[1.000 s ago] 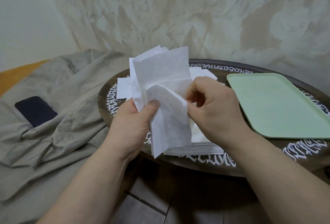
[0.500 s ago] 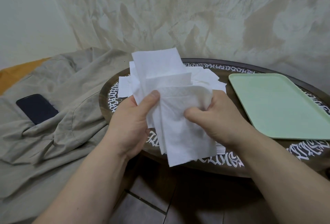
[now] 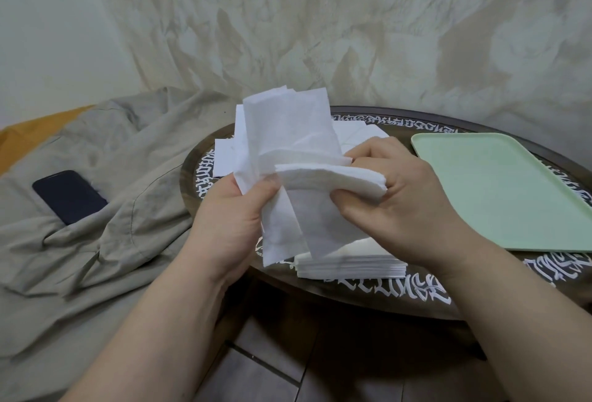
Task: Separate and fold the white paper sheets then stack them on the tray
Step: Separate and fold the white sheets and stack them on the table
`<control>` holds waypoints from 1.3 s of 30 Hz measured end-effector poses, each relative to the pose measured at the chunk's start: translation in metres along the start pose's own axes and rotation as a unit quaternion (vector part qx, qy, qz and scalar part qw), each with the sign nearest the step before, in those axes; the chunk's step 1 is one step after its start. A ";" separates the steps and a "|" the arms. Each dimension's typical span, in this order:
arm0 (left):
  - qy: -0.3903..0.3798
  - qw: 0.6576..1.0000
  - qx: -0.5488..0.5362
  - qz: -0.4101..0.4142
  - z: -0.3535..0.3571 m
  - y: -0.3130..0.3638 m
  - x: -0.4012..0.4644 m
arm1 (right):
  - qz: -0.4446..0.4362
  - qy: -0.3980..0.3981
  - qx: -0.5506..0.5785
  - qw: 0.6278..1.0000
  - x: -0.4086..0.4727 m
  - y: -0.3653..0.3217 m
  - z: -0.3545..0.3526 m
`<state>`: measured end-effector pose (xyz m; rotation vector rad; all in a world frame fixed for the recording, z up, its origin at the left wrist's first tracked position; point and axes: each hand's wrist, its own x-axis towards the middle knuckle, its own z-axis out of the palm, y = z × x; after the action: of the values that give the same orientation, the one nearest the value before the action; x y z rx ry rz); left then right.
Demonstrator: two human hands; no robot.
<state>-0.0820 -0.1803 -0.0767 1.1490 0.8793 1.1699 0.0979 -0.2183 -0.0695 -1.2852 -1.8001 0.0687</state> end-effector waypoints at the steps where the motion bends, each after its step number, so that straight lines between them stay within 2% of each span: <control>1: 0.002 1.000 -0.006 -0.001 0.000 0.000 0.000 | 0.024 -0.015 0.034 0.999 -0.001 -0.002 -0.001; 5: 0.003 0.999 -0.030 -0.022 0.002 0.000 0.002 | 0.123 -0.101 0.182 0.970 -0.005 -0.005 -0.002; 10: 0.004 0.993 -0.083 -0.078 0.003 0.003 0.003 | 0.256 -0.099 0.411 0.870 -0.006 -0.001 0.001; 13: 0.011 0.994 -0.065 -0.087 0.003 0.002 0.003 | 0.287 -0.102 0.471 0.828 -0.005 -0.002 0.003; 15: 0.031 0.996 -0.052 -0.066 0.004 0.001 0.004 | 0.318 -0.070 0.435 0.840 -0.003 -0.002 0.003; 17: 0.061 0.996 -0.053 -0.033 0.004 0.000 0.005 | 0.339 0.018 0.345 0.875 0.000 0.002 0.000; 19: 0.084 0.995 -0.052 -0.004 0.003 0.000 0.007 | 0.328 0.126 0.213 0.912 0.002 0.009 -0.005; 21: 0.095 0.994 -0.044 0.013 0.003 0.000 0.008 | 0.295 0.166 0.057 0.939 0.002 0.009 -0.008; 22: 0.094 0.995 -0.035 0.016 0.004 -0.001 0.008 | 0.275 0.152 0.025 0.949 0.001 0.004 -0.008; 24: 0.073 0.997 -0.017 0.013 0.007 -0.005 0.007 | 0.239 0.053 0.087 0.966 -0.001 -0.011 -0.003; 26: 0.050 0.999 0.006 0.008 0.010 -0.007 0.005 | 0.200 -0.096 0.187 0.957 -0.004 -0.026 0.002; 28: 0.038 0.999 0.016 0.004 0.009 -0.007 0.004 | 0.183 -0.180 0.227 0.940 -0.007 -0.028 0.004; 32: 0.028 0.998 -0.021 -0.044 0.003 -0.003 0.002 | 0.205 -0.235 0.239 0.919 -0.010 -0.021 0.000; 35: -0.049 0.993 -0.075 -0.071 0.002 0.000 0.001 | 0.212 -0.225 0.250 0.918 -0.009 -0.016 -0.001; 37: -0.082 0.993 -0.064 -0.055 0.003 0.000 0.000 | 0.223 -0.215 0.263 0.914 -0.008 -0.013 -0.002; 39: -0.059 0.998 -0.014 -0.034 0.003 -0.002 0.000 | 0.238 -0.202 0.271 0.910 -0.007 -0.011 -0.002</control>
<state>-0.0782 -0.1806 -0.0778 1.1455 0.8036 1.0437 0.0921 -0.2297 -0.0671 -1.3155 -1.5753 1.1006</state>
